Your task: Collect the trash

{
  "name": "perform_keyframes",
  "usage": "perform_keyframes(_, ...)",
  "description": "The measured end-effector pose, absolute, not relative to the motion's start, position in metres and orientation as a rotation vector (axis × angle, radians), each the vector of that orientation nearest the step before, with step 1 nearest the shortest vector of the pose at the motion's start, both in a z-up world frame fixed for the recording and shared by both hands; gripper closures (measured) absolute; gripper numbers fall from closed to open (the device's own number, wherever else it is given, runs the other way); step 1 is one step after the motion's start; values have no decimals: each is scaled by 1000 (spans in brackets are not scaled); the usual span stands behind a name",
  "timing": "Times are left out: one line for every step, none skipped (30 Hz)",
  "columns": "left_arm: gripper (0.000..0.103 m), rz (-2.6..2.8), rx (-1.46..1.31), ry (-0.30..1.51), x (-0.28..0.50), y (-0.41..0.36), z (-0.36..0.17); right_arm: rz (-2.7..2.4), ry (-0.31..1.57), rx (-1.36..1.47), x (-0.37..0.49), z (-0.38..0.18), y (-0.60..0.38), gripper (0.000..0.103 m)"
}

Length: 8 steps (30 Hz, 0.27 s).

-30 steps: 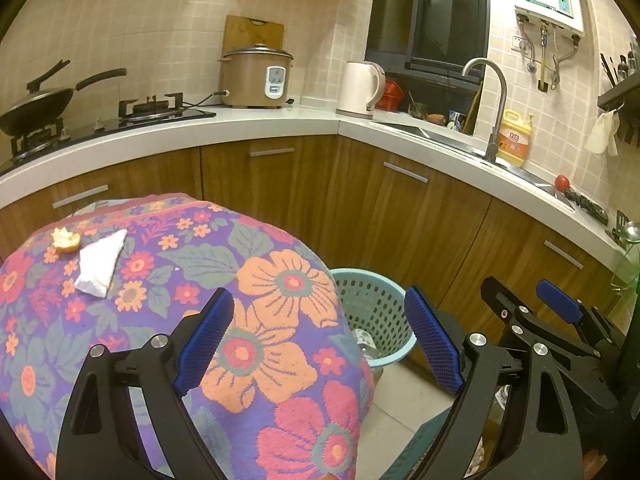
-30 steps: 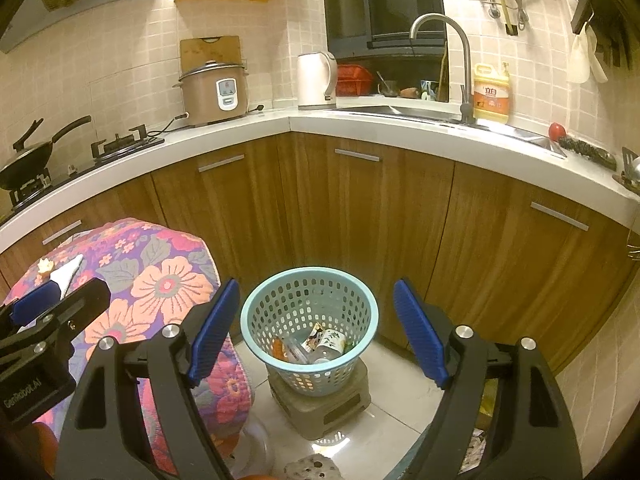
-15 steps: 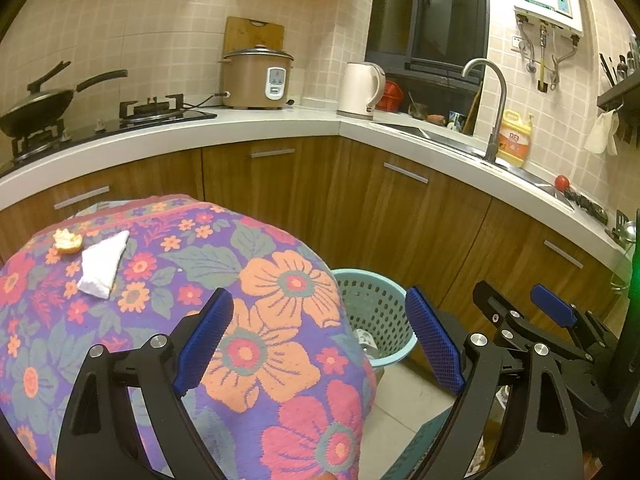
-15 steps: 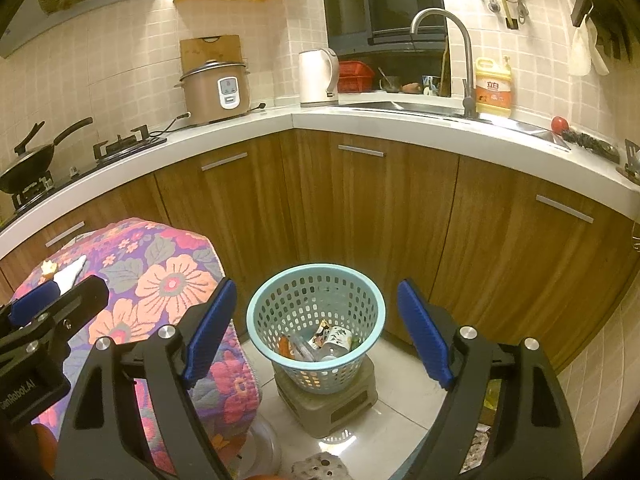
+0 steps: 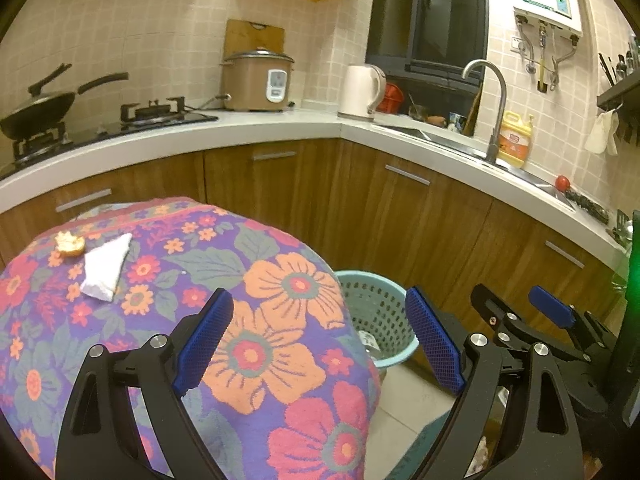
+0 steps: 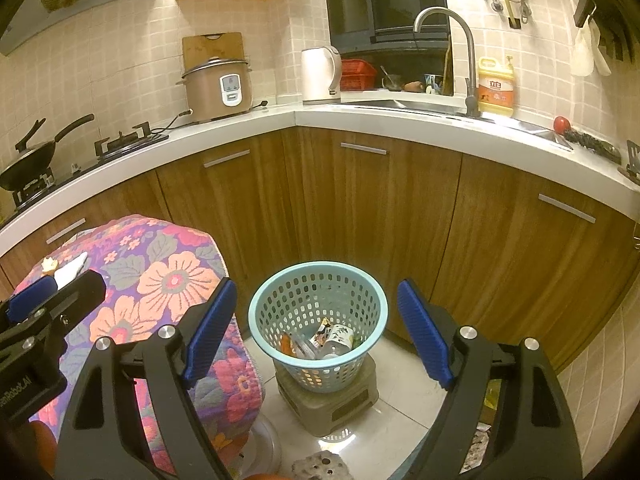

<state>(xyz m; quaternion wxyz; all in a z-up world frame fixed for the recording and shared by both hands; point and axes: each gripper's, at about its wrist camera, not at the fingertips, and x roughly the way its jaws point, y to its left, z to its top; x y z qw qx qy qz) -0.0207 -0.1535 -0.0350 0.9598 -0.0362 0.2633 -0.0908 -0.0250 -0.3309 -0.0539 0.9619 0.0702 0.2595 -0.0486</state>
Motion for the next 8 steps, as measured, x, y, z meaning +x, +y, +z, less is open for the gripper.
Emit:
perform_keyframes(14,-183,-77,539,-20,-153,-34,-98,524,143,-25,-53,-330,25)
perform_keyframes(12,-181,-82,546,-20,-151,-32,-97,520,144,-25,-50,-329,25)
perform_keyframes(12,-185,-88,551,-20,-148,-30,-95,516,144,-26,-48,-328,25)
perform_keyframes(12,-189,-91,549,-20,-145,-28,-92,510,143,-27,-45,-327,25)
perform_keyframes(12,-183,-90,542,-22,-143,-25,-89,499,143,-28,-41,-325,25)
perform_keyframes(12,-172,-88,533,-24,-140,-23,-85,493,144,-28,-38,-323,25)
perform_keyframes(12,-163,-88,521,-26,-134,-19,-81,486,145,-29,-35,-321,25)
perform_keyframes(12,-161,-90,520,-27,-132,-18,-76,478,142,-31,-32,-317,25)
